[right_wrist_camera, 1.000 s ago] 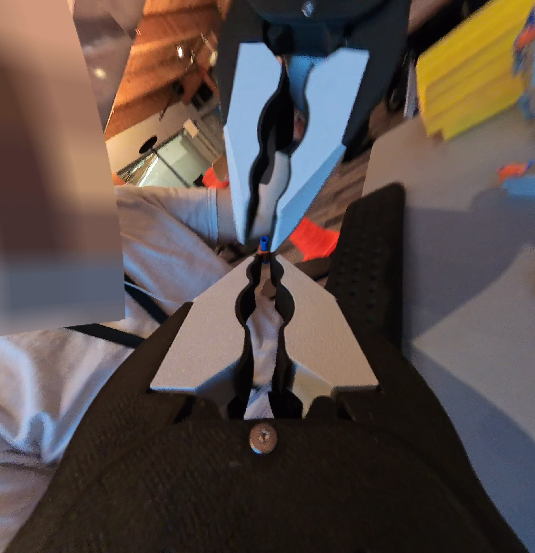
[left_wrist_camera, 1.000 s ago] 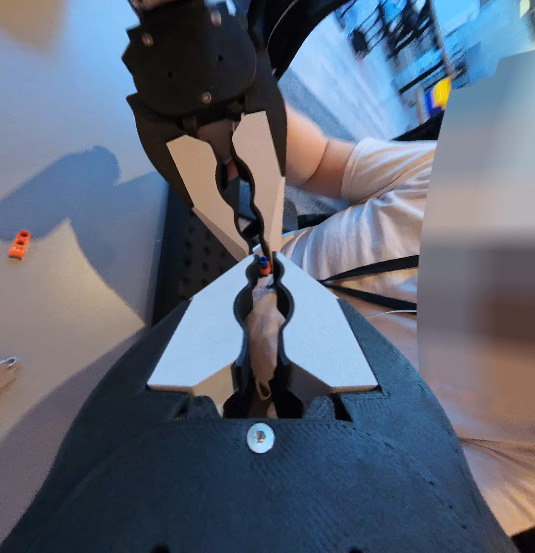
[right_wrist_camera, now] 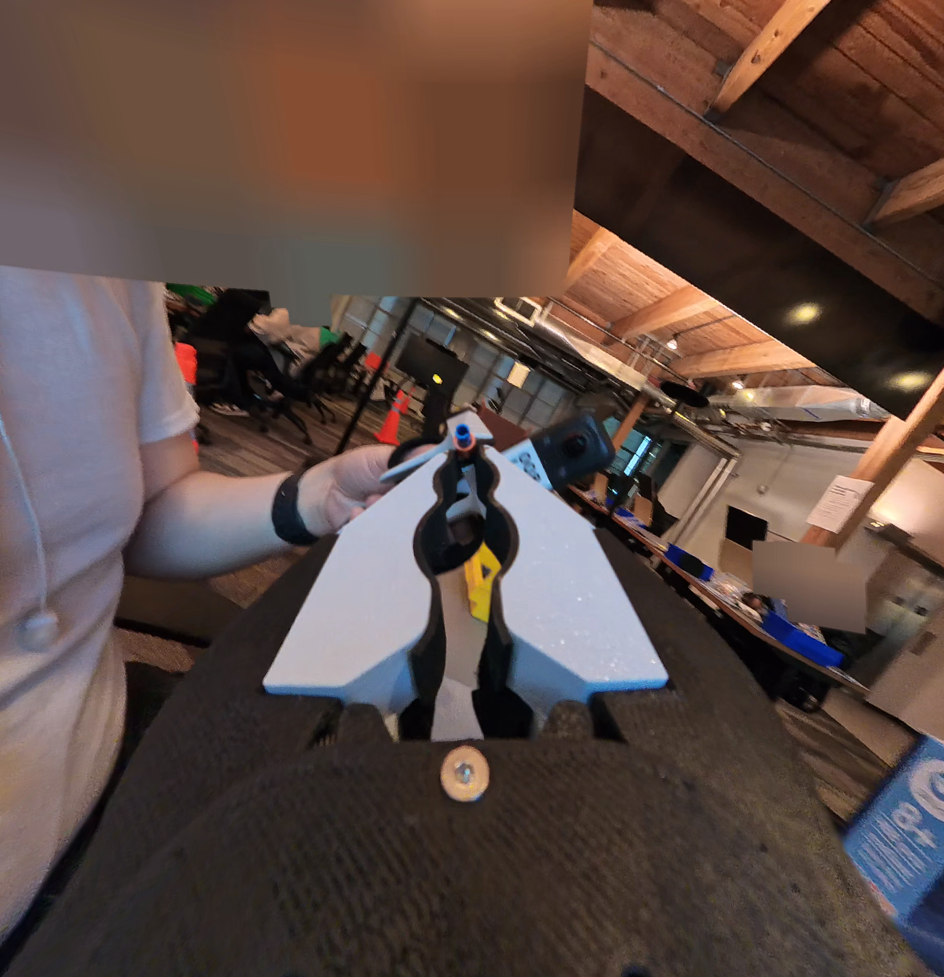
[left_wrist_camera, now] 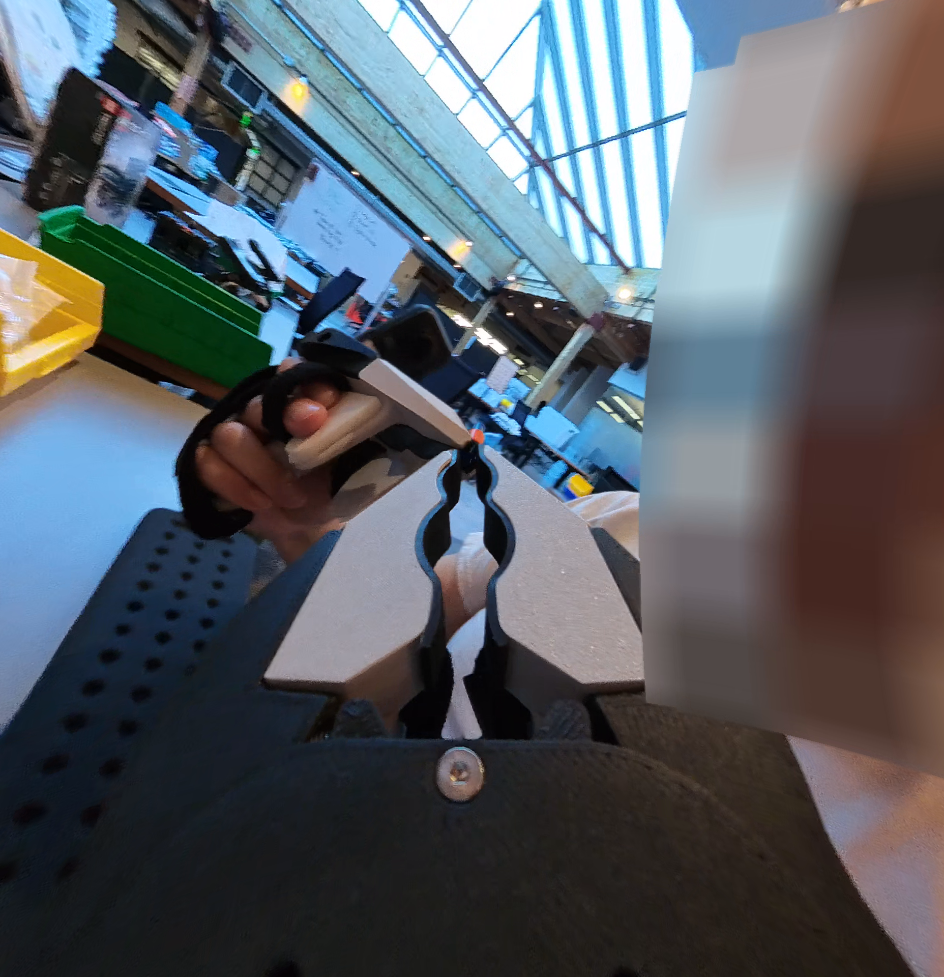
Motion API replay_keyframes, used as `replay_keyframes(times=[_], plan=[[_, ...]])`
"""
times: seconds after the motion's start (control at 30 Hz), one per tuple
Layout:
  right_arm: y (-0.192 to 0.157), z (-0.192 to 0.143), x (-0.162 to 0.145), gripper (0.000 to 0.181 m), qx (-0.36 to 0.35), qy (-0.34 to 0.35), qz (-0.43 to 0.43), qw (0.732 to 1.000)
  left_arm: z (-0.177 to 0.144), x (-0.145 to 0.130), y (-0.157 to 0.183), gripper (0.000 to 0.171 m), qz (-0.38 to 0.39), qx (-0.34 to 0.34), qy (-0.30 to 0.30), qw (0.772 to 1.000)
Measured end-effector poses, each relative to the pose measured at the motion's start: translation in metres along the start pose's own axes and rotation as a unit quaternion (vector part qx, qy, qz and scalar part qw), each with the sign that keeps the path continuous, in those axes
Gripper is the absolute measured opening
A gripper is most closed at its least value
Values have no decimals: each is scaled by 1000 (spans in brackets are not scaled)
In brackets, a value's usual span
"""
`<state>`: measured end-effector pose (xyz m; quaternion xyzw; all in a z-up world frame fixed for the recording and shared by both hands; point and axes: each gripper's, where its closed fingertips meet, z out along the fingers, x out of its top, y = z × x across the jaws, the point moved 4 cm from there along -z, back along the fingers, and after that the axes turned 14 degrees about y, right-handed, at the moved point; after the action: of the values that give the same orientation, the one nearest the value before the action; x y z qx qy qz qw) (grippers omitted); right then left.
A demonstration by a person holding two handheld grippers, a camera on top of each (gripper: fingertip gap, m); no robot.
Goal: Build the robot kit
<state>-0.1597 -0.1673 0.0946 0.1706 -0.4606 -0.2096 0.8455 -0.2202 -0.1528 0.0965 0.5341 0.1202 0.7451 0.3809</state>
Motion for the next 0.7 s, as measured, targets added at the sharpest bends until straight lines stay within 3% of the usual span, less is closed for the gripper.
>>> replay_keyframes(times=[0.03,0.17,0.23,0.33,0.43,0.5,0.7], plan=[[-1,0,-1,6,-5,-17,-11,1000,-1,-1,0,3,16,19,-5,1000],[-4,0,1,15,-24,-91,-48,994,-5,-5,6,2,78,85,-34,993],[-6,0,2,34,-33,-147,-33,988,-6,-7,9,3,108,122,-52,985],[-10,1,7,36,-33,-197,-54,978,-7,-7,15,3,135,154,-62,977],[-9,-3,13,31,-47,-219,-113,968,-9,-8,22,3,131,157,-64,977],[-11,-4,15,39,-45,-222,-127,966,-10,-9,24,3,126,160,-69,977],[-25,4,18,22,3,-193,-129,973,-7,-16,25,3,113,155,-94,977]])
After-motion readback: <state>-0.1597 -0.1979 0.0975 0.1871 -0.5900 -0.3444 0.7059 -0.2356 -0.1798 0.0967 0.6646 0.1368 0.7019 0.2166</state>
